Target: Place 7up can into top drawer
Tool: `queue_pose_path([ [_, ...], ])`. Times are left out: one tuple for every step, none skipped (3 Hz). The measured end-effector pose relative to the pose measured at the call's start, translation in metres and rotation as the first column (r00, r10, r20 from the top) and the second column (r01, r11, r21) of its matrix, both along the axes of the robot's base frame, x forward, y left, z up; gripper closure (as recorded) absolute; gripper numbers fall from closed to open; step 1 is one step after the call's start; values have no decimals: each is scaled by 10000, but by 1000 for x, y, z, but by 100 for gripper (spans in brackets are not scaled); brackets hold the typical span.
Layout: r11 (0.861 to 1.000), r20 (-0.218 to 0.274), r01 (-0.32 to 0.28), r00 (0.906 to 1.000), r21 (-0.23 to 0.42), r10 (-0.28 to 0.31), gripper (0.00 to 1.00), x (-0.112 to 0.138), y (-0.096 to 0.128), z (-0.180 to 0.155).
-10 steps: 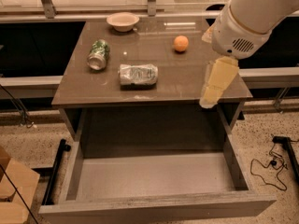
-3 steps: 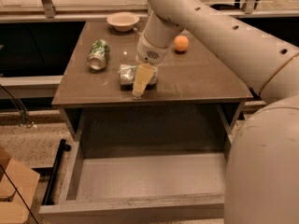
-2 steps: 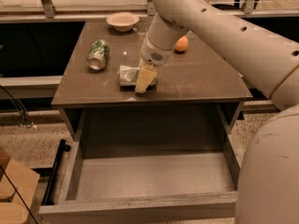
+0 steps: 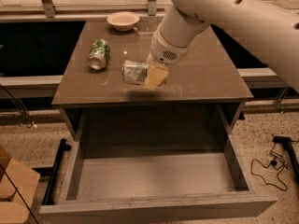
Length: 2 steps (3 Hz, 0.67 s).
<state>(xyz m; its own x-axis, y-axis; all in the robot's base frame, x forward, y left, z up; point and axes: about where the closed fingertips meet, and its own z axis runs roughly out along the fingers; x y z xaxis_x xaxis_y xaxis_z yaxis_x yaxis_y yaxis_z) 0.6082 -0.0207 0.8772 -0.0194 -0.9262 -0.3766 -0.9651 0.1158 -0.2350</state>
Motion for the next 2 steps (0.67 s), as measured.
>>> queue_pose_path([
  [9990, 145, -437, 9989, 28, 437, 100, -40, -17, 13],
  [9980, -632, -623, 9961, -108, 615, 100, -107, -44, -3],
])
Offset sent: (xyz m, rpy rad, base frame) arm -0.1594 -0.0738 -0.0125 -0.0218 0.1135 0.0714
